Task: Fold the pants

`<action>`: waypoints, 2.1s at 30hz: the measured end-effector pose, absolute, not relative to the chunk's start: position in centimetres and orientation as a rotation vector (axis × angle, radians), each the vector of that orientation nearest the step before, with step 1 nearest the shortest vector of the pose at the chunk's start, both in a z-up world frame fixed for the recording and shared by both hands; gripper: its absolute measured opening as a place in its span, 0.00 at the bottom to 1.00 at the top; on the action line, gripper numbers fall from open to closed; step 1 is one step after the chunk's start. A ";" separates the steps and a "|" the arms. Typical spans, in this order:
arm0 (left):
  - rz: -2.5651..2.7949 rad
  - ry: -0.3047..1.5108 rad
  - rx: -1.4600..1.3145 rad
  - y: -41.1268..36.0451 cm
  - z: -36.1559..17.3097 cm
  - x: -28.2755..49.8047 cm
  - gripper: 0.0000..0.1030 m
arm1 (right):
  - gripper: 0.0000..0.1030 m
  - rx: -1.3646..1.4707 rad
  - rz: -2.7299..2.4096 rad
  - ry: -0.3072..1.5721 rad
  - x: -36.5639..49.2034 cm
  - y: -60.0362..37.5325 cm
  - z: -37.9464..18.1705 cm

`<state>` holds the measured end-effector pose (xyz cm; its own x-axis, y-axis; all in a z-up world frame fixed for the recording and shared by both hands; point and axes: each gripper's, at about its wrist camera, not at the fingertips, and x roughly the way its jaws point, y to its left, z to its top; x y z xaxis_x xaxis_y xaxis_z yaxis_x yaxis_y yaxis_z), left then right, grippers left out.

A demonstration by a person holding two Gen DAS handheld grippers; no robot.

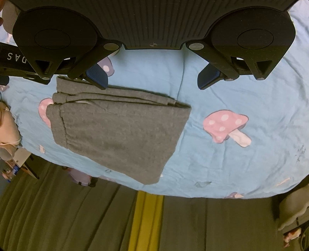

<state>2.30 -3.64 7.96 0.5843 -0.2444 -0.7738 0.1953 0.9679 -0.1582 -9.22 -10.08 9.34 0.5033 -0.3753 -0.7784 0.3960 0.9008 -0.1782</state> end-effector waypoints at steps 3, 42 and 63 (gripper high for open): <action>-0.258 0.910 -0.059 -3.6 8.0 2.3 1.00 | 0.96 0.028 -0.470 0.933 -9.2 -10.1 9.3; -0.260 0.901 -0.066 -3.6 8.4 2.1 1.00 | 0.96 0.037 -0.462 0.924 -9.3 -10.2 9.7; -0.259 0.902 -0.068 -3.6 8.3 2.0 1.00 | 0.96 0.036 -0.459 0.919 -9.3 -10.1 9.8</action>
<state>2.04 -3.64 8.33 0.5915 -0.2505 -0.7664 0.1939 0.9668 -0.1663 -9.33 -10.06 9.81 0.5173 -0.3677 -0.7728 0.3978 0.9028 -0.1633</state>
